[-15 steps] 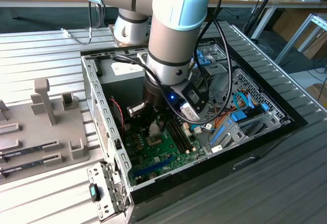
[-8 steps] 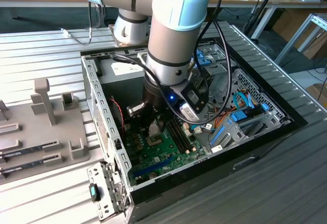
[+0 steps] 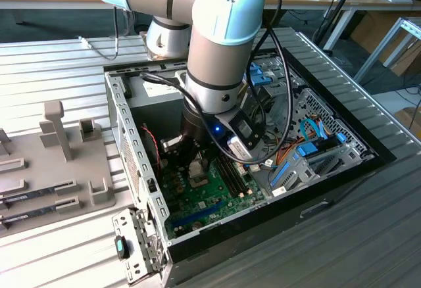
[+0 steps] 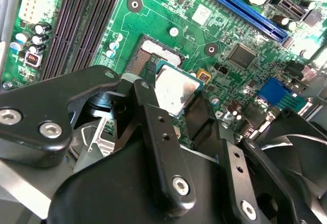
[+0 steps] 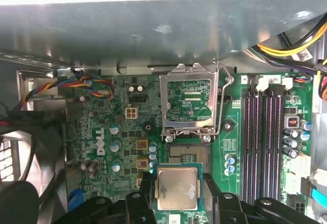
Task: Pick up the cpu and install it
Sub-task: 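Place the cpu into insertion slot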
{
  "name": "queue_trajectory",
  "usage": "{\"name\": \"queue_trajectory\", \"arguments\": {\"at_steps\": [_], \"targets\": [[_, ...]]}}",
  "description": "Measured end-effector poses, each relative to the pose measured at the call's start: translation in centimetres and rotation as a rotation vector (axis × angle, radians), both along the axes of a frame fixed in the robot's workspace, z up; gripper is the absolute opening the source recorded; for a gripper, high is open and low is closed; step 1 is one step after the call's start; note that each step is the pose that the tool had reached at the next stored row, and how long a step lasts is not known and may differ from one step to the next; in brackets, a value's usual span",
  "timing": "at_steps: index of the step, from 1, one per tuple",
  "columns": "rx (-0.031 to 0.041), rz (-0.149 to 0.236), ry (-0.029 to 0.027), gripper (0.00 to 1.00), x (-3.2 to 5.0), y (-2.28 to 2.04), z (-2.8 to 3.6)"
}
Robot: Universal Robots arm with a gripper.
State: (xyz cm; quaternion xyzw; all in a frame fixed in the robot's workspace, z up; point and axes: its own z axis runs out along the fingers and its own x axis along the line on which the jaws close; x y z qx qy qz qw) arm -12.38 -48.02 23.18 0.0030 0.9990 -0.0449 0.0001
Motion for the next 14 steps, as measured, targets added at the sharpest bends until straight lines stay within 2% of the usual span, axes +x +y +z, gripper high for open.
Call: {"name": "queue_trajectory", "arguments": {"at_steps": [6, 14], "targets": [[0.0007, 0.0, 0.0, 0.47, 0.25, 0.0, -0.58], [0.0005, 0.0, 0.0001, 0.47, 0.75, 0.0, -0.86]]}}
